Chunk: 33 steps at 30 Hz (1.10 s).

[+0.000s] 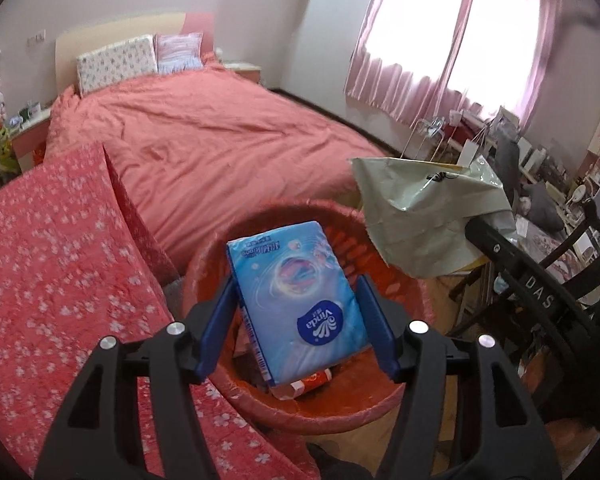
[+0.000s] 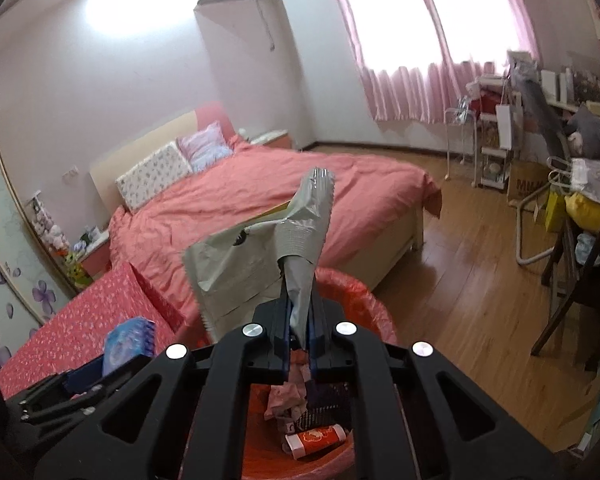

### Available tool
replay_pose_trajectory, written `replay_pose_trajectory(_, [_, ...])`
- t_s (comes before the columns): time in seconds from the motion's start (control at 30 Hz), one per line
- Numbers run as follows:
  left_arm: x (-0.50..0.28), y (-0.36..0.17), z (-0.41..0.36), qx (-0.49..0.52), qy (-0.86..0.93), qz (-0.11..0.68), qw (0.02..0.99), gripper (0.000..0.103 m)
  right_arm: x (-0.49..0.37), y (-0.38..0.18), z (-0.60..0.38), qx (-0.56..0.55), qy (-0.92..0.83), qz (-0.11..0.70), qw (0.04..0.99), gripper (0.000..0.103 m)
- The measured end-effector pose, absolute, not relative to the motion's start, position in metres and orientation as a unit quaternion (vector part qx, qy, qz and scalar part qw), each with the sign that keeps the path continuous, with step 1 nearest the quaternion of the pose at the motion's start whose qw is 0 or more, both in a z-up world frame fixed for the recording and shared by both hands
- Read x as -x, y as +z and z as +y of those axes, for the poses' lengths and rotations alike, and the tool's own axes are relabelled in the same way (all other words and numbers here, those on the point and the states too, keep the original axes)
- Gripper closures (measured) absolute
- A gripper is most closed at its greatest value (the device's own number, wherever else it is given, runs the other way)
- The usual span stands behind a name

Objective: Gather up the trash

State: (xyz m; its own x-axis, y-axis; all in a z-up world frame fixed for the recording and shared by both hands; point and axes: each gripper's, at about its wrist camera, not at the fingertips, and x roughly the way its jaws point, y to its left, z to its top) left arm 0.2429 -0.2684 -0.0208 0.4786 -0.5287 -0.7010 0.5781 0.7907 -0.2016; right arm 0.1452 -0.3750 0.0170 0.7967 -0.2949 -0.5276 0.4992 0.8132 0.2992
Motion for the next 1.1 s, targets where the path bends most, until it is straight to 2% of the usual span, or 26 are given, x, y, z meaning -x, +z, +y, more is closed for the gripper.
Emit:
replay_pose_trajectory(0.07, [-0.25, -0.032, -0.268, -0.034, -0.316, 0.408, 0.856, 0.037, -0.15, 0.01, -0.378, -0.227, -0.201, 0.251, 0.919, 0.09])
replay_pose_trajectory(0.17, [-0.256, -0.041, -0.262, -0.035, -0.303, 0.416, 0.857, 0.032, -0.152, 0.0, -0.381, -0.243, -0.186, 0.269, 0.913, 0.077])
replay_pose_trajectory(0.33, [-0.261, -0.043, -0.238, -0.031, -0.276, 0.416, 0.866, 0.03, -0.146, 0.004, -0.373, -0.236, -0.181, 0.27, 0.916, 0.049])
replay_pose_trajectory(0.47, [-0.25, -0.027, -0.204, -0.031, -0.248, 0.396, 0.884, 0.024, -0.136, 0.019, -0.359, -0.2, -0.191, 0.255, 0.927, 0.029])
replay_pose_trajectory(0.53, [-0.241, -0.018, -0.189, -0.033, -0.238, 0.384, 0.892, 0.022, -0.126, 0.029, -0.348, -0.178, -0.198, 0.243, 0.933, 0.015])
replay_pose_trajectory(0.63, [-0.22, -0.004, -0.162, -0.039, -0.218, 0.356, 0.908, 0.016, -0.109, 0.043, -0.329, -0.143, -0.208, 0.221, 0.942, 0.003])
replay_pose_trajectory(0.87, [-0.157, 0.024, -0.107, -0.045, -0.168, 0.29, 0.941, 0.005, -0.073, 0.063, -0.279, -0.065, -0.237, 0.186, 0.951, 0.002])
replay_pose_trajectory(1.1, [-0.099, 0.028, -0.062, -0.034, -0.108, 0.26, 0.959, 0.004, -0.039, 0.068, -0.24, -0.035, -0.244, 0.164, 0.955, 0.002])
